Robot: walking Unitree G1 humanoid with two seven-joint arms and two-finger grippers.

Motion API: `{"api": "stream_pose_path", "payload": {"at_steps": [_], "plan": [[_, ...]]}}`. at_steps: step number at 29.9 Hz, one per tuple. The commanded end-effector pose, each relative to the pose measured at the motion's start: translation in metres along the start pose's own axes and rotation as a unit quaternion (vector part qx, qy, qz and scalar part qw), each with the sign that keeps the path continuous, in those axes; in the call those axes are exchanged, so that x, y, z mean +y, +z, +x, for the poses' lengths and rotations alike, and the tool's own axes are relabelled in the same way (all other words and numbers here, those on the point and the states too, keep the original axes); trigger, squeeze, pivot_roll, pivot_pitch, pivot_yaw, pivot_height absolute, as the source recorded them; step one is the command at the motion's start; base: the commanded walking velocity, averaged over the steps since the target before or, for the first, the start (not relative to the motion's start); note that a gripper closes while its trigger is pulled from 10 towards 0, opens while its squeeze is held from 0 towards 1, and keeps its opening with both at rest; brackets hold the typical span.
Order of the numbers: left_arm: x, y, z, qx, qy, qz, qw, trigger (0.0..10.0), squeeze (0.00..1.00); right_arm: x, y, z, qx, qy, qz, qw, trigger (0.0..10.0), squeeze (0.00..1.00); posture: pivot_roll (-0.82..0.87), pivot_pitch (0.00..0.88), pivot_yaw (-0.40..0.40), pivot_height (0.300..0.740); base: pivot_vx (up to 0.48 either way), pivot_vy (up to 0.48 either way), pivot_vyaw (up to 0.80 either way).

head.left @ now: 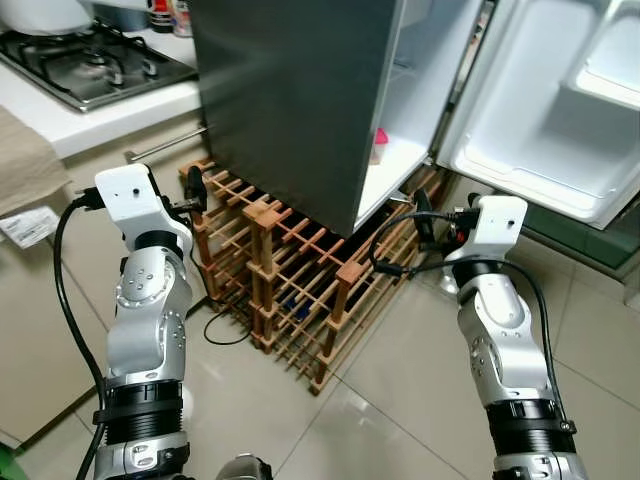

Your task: Restocking fridge

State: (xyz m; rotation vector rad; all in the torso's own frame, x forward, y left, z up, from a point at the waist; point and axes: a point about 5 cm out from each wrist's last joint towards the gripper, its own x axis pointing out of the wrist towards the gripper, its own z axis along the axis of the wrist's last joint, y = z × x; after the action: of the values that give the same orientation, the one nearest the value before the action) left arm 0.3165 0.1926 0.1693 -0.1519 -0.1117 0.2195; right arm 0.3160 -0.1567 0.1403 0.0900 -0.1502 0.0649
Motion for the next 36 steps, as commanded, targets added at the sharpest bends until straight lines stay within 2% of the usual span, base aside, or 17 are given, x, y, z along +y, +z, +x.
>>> {"api": "stream_pose_path", "payload": {"at_steps": [1,5,8,13,14,17,19,23,28,29,30,31,32,33,34,36], "plan": [[-0.009,0.001,-0.002,-0.005,-0.007,0.002,1.0,10.0,0.0,-0.006,0.001,0.002,0.0,-0.005,0.003,1.0,10.0,0.0,-0.03,0.0,-0.064,0.74,0.0,-0.341,0.46],[-0.01,-0.001,-0.002,0.002,-0.008,0.005,1.0,10.0,0.0,-0.004,0.001,0.003,-0.003,0.001,0.005,1.0,10.0,0.0,-0.02,0.0,-0.066,0.74,0.0,-0.069,0.46],[-0.014,-0.001,0.0,0.001,-0.014,0.032,0.999,10.0,0.0,0.001,0.0,0.003,-0.004,0.008,0.005,1.0,10.0,0.0,-0.02,0.0,-0.061,0.74,0.0,0.0,0.46],[-0.019,0.0,0.002,-0.003,-0.02,0.04,0.999,10.0,0.0,0.0,-0.002,0.003,-0.002,0.009,0.007,1.0,10.0,0.0,0.0,0.0,-0.054,0.74,0.0,0.0,0.46],[-0.021,-0.001,0.002,-0.003,-0.024,0.054,0.998,10.0,0.0,0.0,-0.006,0.002,0.001,0.011,0.006,1.0,10.0,0.0,0.0,0.0,-0.054,0.74,0.0,0.0,0.46],[-0.022,-0.004,0.003,0.009,-0.016,0.043,0.999,10.0,0.0,0.001,-0.006,0.003,0.003,0.012,0.01,1.0,10.0,0.0,0.0,0.0,-0.055,0.74,0.0,0.0,0.46],[-0.027,-0.003,0.002,0.004,-0.024,0.052,0.998,10.0,0.0,0.006,-0.004,0.004,-0.002,0.027,0.005,1.0,10.0,0.0,-0.01,0.0,-0.047,0.74,0.0,0.0,0.46],[-0.029,-0.003,0.003,0.0,-0.031,0.061,0.998,10.0,0.0,0.007,-0.003,0.004,-0.006,0.027,0.005,1.0,10.0,0.0,-0.01,0.0,-0.037,0.74,0.0,0.0,0.47],[-0.016,-0.007,0.001,0.001,-0.024,0.077,0.997,10.0,0.0,0.005,-0.004,0.004,-0.007,0.027,0.008,1.0,10.0,0.0,-0.01,0.0,-0.044,0.74,0.0,0.0,0.46],[-0.009,-0.009,-0.002,-0.002,-0.015,0.091,0.996,10.0,0.0,0.004,-0.005,0.004,-0.006,0.029,0.006,1.0,10.0,0.0,0.0,0.0,-0.047,0.74,0.0,0.0,0.46],[-0.006,-0.01,-0.005,-0.002,-0.02,0.087,0.996,10.0,0.0,0.003,-0.005,0.005,-0.005,0.03,0.006,1.0,10.0,0.0,0.0,0.0,-0.05,0.74,0.0,0.0,0.47],[-0.001,-0.01,-0.008,-0.009,-0.013,0.113,0.994,10.0,0.0,0.002,-0.005,0.006,-0.004,0.03,0.006,1.0,10.0,0.0,0.01,0.0,-0.057,0.74,0.0,0.0,0.46],[-0.002,-0.009,-0.009,-0.011,-0.014,0.111,0.994,10.0,0.0,0.002,-0.005,0.006,-0.004,0.031,0.006,0.999,10.0,0.0,0.01,0.0,-0.058,0.74,0.0,0.0,0.47],[-0.011,-0.006,-0.008,-0.013,-0.029,0.061,0.998,10.0,0.0,0.004,-0.005,0.007,-0.003,0.037,0.006,0.999,10.0,0.0,0.01,0.0,-0.06,0.74,0.0,0.0,0.46],[-0.011,-0.006,-0.008,-0.013,-0.029,0.061,0.998,10.0,0.0,0.004,-0.005,0.007,-0.003,0.037,0.006,0.999,10.0,0.0,0.01,0.0,-0.06,0.74,0.0,0.0,0.46],[-0.017,-0.003,-0.006,-0.014,-0.032,0.032,0.999,10.0,0.0,0.008,-0.005,0.008,-0.001,0.047,0.004,0.999,10.0,0.0,0.01,0.0,-0.061,0.74,0.0,0.0,0.46]]}}
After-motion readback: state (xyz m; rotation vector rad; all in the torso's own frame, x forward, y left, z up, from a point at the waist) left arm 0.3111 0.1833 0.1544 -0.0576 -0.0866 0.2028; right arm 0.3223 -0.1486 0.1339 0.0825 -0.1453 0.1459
